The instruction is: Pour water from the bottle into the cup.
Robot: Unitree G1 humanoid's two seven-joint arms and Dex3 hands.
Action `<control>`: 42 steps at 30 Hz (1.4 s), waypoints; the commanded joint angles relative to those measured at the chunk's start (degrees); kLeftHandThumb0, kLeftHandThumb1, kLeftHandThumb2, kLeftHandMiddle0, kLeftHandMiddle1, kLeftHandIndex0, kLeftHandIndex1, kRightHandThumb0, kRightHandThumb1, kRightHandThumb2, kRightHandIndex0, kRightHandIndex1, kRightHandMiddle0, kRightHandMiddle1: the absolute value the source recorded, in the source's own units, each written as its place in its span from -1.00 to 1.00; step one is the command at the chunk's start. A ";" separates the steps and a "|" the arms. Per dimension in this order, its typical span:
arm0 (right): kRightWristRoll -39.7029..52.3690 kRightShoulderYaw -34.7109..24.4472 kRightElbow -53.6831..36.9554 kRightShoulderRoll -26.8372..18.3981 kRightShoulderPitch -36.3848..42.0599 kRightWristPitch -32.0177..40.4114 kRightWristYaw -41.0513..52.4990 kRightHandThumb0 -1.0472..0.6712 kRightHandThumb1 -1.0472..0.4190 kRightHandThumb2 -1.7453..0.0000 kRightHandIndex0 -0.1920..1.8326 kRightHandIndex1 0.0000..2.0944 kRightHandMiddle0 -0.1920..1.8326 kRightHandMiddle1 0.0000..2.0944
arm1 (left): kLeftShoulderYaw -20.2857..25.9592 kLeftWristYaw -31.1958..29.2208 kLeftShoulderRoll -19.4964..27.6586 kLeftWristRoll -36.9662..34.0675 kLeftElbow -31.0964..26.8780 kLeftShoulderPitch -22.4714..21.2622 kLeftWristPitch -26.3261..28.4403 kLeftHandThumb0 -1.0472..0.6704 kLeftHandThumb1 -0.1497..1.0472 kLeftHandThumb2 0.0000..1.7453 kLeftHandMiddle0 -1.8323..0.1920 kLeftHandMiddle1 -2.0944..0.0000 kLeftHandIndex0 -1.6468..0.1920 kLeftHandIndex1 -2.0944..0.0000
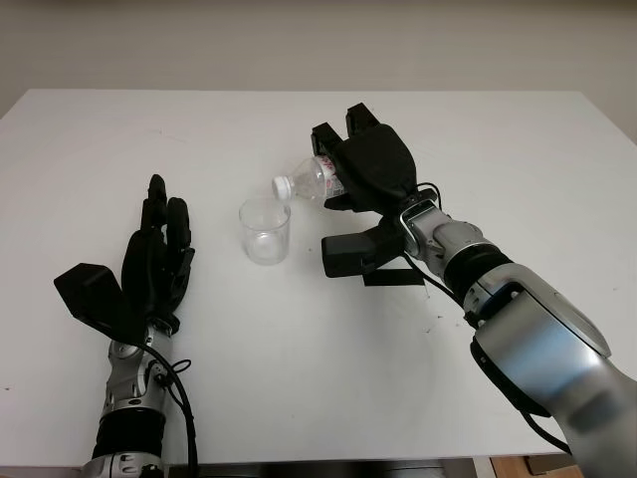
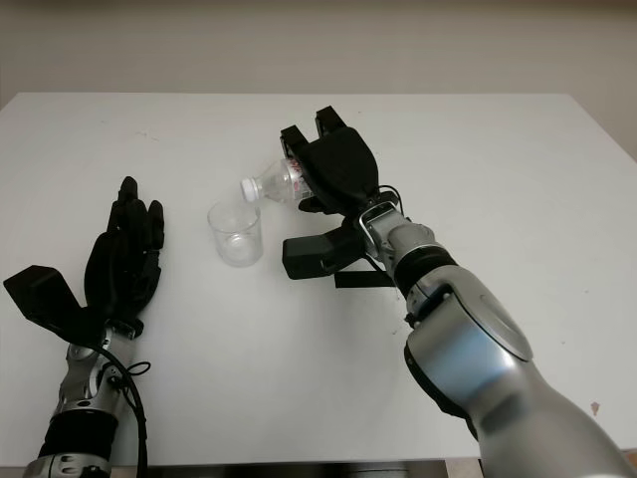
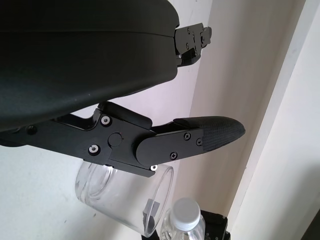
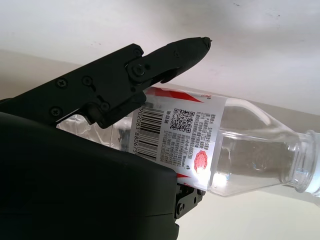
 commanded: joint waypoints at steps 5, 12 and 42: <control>-1.60 1.60 -0.40 0.13 -3.33 -0.09 -3.95 -0.27 -1.00 0.84 0.39 1.00 -0.33 1.00 | -0.12 0.30 -1.32 0.01 2.73 1.47 0.23 -0.59 1.00 -0.37 0.94 0.95 0.98 0.95; -2.31 2.67 -0.29 1.04 -4.13 0.06 -6.18 -0.30 -1.00 0.84 0.35 1.00 -0.35 1.00 | -0.36 0.46 -1.43 0.24 3.09 1.22 -0.23 -0.59 1.00 -0.35 0.95 0.95 0.98 0.95; -1.94 3.59 0.25 1.53 -4.09 0.55 -8.79 -0.34 -1.00 0.88 0.34 1.00 -0.28 1.00 | -0.20 0.94 -1.73 0.06 3.09 1.91 -0.24 -0.60 1.00 -0.37 0.95 0.95 0.98 0.95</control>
